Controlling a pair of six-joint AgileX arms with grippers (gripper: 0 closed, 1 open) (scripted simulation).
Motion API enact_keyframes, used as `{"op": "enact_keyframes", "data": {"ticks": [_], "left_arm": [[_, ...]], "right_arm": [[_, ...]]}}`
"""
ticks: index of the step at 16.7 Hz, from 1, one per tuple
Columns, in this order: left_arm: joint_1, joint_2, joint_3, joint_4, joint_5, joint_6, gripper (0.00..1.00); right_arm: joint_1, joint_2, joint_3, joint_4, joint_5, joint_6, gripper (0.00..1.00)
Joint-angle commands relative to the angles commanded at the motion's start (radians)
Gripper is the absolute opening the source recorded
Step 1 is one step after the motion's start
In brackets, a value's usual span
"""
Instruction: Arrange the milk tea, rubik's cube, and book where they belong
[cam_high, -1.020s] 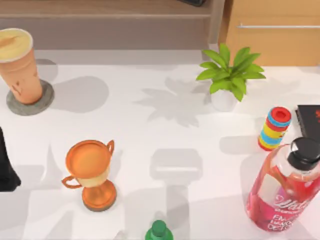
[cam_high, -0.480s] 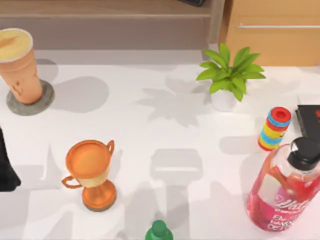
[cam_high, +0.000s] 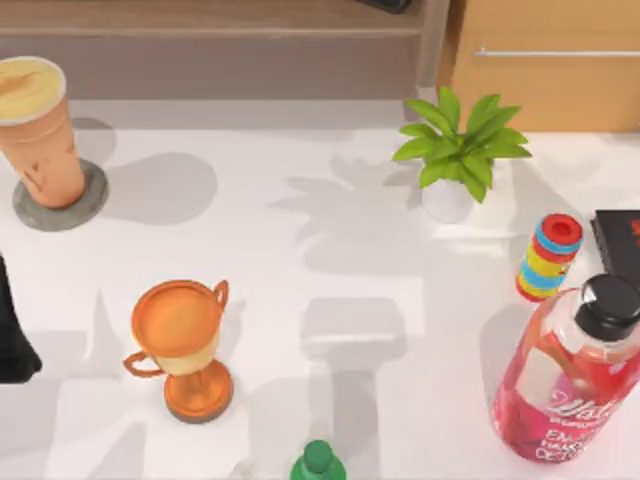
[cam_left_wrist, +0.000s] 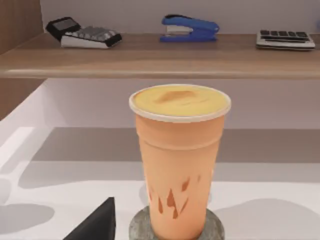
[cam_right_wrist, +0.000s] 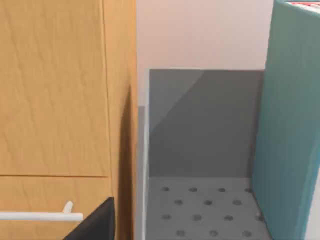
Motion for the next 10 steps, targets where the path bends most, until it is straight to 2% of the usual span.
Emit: {"op": "enact_keyframes", "data": {"ticks": [5,10], "left_arm": [[0.000,0.000,0.000,0.000,0.000,0.000,1.00],[0.000,0.000,0.000,0.000,0.000,0.000,1.00]], "right_arm": [[-0.074,0.344,0.240,0.106,-0.068,-0.001,1.00],[-0.098,0.439,0.321,0.142,-0.090,0.000,1.00]]}}
